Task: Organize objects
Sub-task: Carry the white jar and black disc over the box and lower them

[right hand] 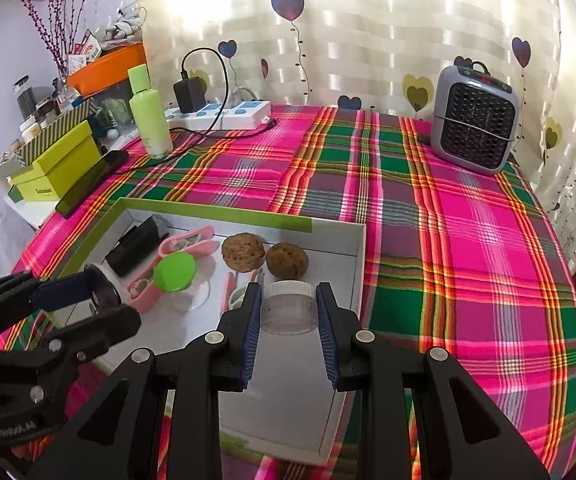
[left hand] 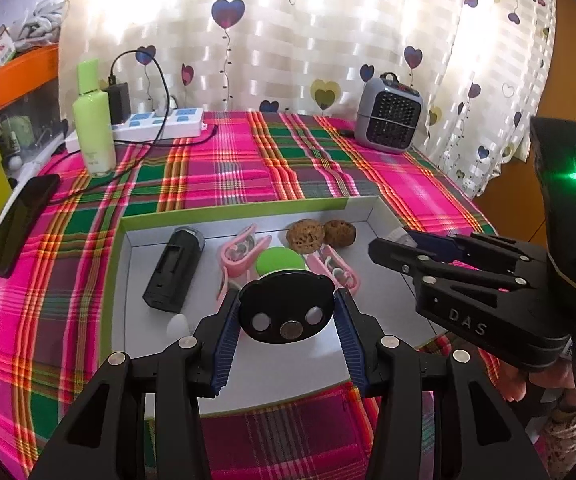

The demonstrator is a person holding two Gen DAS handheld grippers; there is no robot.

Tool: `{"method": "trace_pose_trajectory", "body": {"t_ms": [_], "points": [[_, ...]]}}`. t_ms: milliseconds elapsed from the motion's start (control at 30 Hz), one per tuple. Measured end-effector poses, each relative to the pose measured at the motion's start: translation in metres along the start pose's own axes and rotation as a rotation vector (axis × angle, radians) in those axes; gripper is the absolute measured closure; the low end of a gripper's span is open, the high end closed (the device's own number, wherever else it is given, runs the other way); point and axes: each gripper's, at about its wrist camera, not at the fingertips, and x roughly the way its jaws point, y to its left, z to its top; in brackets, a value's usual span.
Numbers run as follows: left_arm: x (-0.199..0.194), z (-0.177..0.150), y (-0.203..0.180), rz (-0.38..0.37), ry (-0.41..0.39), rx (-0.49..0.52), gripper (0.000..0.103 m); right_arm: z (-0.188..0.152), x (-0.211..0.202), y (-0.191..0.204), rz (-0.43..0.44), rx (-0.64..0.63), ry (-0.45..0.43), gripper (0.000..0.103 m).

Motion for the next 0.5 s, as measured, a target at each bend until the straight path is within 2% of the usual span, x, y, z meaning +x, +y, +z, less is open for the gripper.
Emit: {"method": "trace_pose_trajectory", "body": {"t_ms": [500], "points": [[0.02, -0.002, -0.001, 0.001, 0.041, 0.001, 0.058, 0.003, 0.021, -0.005, 0.007, -0.003, 0.038, 0.075]]}}
